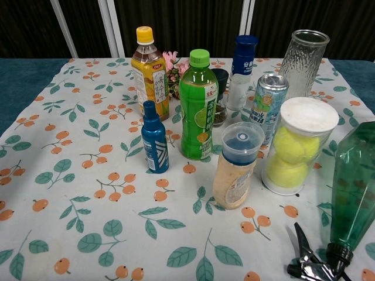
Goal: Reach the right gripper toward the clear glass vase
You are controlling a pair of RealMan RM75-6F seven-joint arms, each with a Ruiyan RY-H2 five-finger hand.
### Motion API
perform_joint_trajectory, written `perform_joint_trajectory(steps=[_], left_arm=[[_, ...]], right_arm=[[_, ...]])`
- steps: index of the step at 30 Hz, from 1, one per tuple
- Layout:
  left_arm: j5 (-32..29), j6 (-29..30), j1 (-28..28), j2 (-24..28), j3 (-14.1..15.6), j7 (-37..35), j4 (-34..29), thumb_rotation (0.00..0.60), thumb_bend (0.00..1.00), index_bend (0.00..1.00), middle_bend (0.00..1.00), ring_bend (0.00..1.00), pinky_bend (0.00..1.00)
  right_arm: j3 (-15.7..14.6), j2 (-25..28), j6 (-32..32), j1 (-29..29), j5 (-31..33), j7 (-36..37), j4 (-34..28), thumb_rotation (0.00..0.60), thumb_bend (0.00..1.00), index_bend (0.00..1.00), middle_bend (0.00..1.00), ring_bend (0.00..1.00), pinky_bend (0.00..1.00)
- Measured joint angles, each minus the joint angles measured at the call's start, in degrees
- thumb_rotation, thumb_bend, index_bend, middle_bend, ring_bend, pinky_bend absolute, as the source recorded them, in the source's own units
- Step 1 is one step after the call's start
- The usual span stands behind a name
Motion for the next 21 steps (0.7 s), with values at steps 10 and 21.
perform_joint_trajectory(steps=[10, 21], left_arm=[[0.5, 0.4, 0.2, 0.1, 0.3, -0.3, 0.1, 0.6, 0.59, 0.17, 0.06, 0.11, 0.0], [-0.4, 0.8, 0.5, 0.0, -0.1, 0.1, -0.1, 0.6, 0.59, 0.17, 0.06, 0.11, 0.0]], right_arm=[[6.8, -4.6, -12.4, 10.3, 15.5, 1.9, 4.5, 0.6, 0.16, 0.05, 0.12, 0.05, 0.21], [9.0, -12.4, -16.5, 17.9, 19.8, 1.0, 11.8, 0.6, 0.16, 0.05, 0.12, 0.05, 0.21]])
